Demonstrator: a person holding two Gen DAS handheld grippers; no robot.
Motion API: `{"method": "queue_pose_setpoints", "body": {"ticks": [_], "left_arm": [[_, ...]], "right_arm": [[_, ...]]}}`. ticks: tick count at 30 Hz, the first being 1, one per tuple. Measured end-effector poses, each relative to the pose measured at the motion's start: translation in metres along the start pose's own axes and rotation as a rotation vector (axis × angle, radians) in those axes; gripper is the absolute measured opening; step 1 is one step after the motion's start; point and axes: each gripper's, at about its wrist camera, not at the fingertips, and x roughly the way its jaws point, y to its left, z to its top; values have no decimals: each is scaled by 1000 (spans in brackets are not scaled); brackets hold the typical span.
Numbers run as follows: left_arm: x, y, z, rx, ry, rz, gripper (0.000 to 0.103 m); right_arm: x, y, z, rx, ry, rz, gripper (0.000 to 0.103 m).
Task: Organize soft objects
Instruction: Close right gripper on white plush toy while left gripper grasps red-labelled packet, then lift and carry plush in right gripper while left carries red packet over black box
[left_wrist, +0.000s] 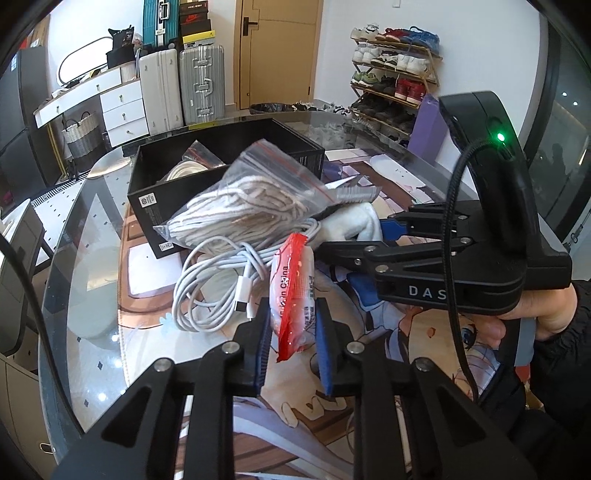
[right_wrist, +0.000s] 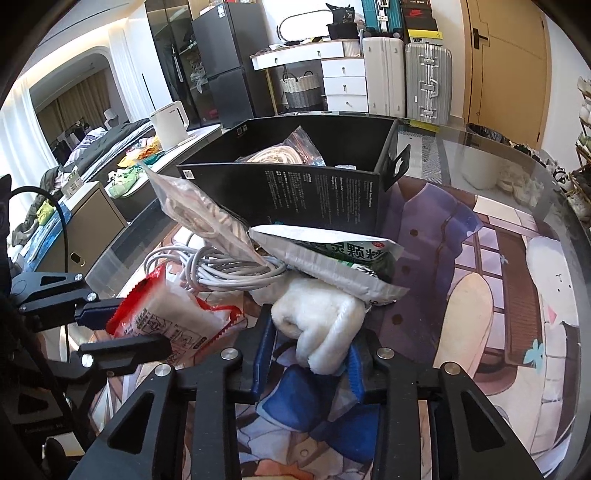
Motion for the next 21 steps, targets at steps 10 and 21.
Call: {"method": "queue_pose_setpoints", "body": {"ticks": [10,21], "left_arm": [[-11,0,0,-15,-31,-6,19],[-23,-2,0,-30,-60,2,19]], "right_arm": [[-23,-3,-12,5,-18,0,32],[-54,1,-28,-14,-49,1,32]]}}
